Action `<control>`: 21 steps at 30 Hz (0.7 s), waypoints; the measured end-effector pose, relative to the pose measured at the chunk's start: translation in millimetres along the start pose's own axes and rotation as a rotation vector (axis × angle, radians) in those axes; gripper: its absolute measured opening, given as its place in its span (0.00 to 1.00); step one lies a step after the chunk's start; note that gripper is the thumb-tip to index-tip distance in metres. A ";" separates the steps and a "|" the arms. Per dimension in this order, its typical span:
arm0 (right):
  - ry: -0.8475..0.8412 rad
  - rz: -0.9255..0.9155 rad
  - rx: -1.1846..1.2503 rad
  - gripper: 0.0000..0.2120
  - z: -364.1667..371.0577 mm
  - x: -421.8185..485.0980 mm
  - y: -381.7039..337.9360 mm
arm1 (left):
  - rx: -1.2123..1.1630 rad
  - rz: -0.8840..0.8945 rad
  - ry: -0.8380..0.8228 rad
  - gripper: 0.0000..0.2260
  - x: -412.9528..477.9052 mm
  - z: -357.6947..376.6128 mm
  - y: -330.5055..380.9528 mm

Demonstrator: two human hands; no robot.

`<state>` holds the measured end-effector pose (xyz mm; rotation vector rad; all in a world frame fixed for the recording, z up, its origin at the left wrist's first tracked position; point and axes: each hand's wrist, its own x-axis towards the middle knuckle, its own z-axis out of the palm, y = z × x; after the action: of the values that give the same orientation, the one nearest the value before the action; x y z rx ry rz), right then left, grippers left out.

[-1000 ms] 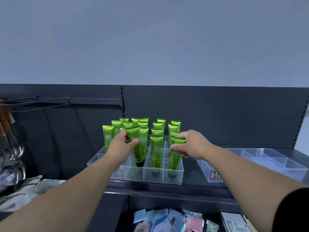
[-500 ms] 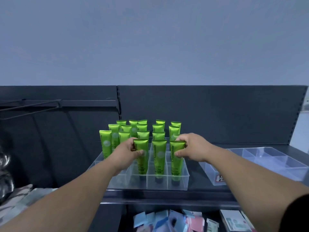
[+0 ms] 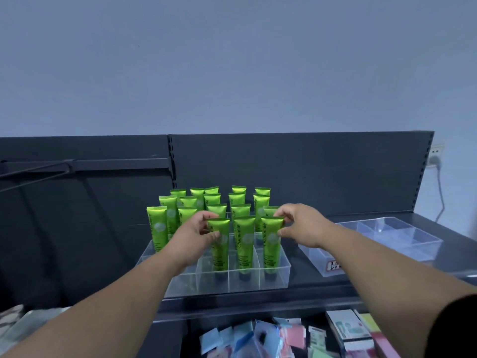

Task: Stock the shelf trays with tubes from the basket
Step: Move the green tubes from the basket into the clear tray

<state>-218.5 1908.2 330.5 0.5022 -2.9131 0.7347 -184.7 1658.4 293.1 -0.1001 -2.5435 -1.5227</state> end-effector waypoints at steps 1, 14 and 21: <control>0.013 0.004 0.004 0.18 1.8 -0.4 0.5 | -0.005 0.003 0.005 0.15 0.8 0.3 -0.9; 0.134 0.093 0.087 0.17 22.4 -9.1 3.3 | 0.001 0.020 0.094 0.15 -4.8 4.6 -3.7; 0.130 0.138 0.146 0.16 24.3 -19.5 4.5 | -0.007 0.053 0.106 0.18 -7.8 2.4 -5.2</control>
<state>-202.0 1906.1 303.8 0.2554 -2.8075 0.9642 -178.2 1658.3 286.1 -0.0853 -2.4346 -1.4763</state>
